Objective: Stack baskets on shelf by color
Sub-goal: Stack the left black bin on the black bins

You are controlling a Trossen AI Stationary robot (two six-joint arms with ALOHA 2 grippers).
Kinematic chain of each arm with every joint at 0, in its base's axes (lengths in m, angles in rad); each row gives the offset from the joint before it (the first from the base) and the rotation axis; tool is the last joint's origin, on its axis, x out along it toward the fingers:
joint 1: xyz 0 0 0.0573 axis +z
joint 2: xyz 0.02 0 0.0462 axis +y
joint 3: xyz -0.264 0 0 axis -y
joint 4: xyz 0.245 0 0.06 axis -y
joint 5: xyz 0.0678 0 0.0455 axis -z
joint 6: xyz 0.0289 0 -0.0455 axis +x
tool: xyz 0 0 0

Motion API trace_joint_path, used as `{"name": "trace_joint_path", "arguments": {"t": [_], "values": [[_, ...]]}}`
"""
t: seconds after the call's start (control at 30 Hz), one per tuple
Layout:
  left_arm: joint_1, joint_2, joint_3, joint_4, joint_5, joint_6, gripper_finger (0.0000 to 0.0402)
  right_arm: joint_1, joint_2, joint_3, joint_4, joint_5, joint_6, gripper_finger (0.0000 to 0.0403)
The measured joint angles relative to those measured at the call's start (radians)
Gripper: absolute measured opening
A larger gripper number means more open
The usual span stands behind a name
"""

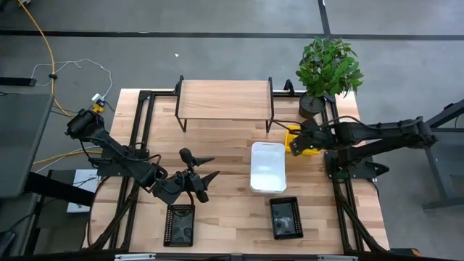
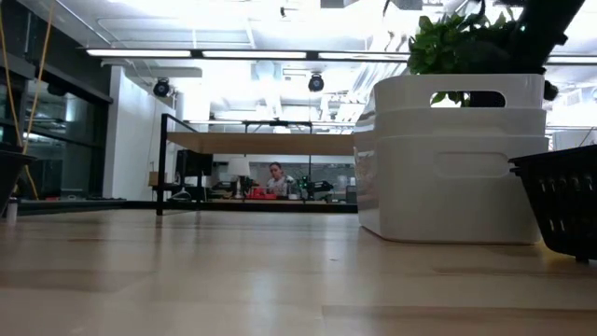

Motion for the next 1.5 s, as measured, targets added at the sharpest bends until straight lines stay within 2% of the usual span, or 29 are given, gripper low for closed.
{"name": "trace_joint_path", "arguments": {"t": [0.23,0.43,0.53,0.77,0.9,1.1,1.33,1.5], "values": [[0.0,0.0,0.0,-0.007,-0.009,-0.032,0.0229,0.123,-0.079,0.0,0.167,0.117,-0.128,0.0186],[0.019,0.0,0.0,-0.01,0.005,-0.079,0.0229,0.247,-0.074,0.001,0.245,0.215,-0.191,0.0186],[0.052,0.0,0.0,-0.034,0.106,-0.115,0.0229,0.292,-0.073,0.001,0.246,0.238,-0.192,0.0186],[0.199,0.0,-0.007,-0.108,0.509,-0.22,0.0229,0.356,-0.073,0.001,0.244,0.286,-0.192,0.0186],[0.262,-0.001,-0.039,-0.112,0.629,-0.261,0.0229,0.368,-0.072,0.001,0.244,0.305,-0.2,0.0186],[0.28,-0.002,-0.069,-0.118,0.661,-0.289,0.0229,0.374,-0.058,0.002,0.245,0.318,-0.241,0.0186],[0.219,-0.055,-0.07,-0.133,0.656,-0.319,0.0229,0.374,-0.041,0.002,0.246,0.324,-0.289,0.0186],[0.154,-0.078,-0.07,-0.135,0.627,-0.333,0.0229,0.374,-0.04,0.002,0.246,0.202,-0.293,0.0186]]}}
